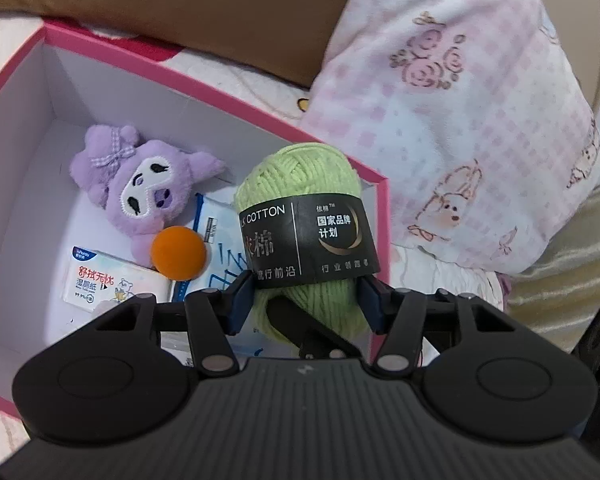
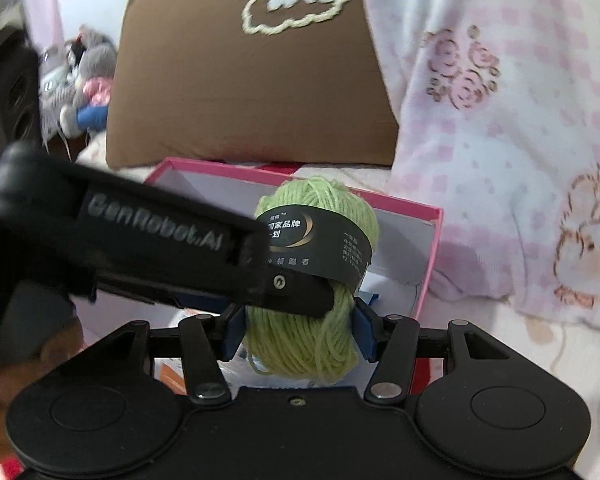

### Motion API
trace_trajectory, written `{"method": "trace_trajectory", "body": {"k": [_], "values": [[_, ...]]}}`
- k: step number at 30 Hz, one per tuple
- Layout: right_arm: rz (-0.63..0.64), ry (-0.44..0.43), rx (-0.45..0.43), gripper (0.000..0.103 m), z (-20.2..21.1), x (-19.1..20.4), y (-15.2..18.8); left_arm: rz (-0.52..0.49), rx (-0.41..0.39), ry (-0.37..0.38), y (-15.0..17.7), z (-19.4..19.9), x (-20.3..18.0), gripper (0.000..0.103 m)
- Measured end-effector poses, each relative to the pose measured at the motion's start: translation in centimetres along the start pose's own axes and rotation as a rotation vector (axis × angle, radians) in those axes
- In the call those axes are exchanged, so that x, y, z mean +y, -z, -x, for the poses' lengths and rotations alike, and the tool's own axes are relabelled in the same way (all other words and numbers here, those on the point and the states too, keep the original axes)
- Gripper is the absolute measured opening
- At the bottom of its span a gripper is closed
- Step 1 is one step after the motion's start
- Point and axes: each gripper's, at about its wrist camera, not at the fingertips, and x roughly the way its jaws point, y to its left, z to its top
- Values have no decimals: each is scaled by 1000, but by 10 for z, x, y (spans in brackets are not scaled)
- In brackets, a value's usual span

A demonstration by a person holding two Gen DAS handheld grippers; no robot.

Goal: Organize objects
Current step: 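Lower the yarn ball into the pink box beside the plush toy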

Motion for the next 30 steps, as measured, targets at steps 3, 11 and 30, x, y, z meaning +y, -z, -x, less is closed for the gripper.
{"method": "trace_trajectory", "body": {"k": [3, 11, 30], "values": [[62, 9, 22, 61, -7, 4, 0, 22, 6, -5, -1, -6, 6, 54], [150, -38, 52, 63, -11, 1, 6, 67, -4, -14, 7, -14, 20, 54], [278, 48, -39, 31, 11, -8, 35, -109, -77, -94, 25, -27, -21, 42]]}}
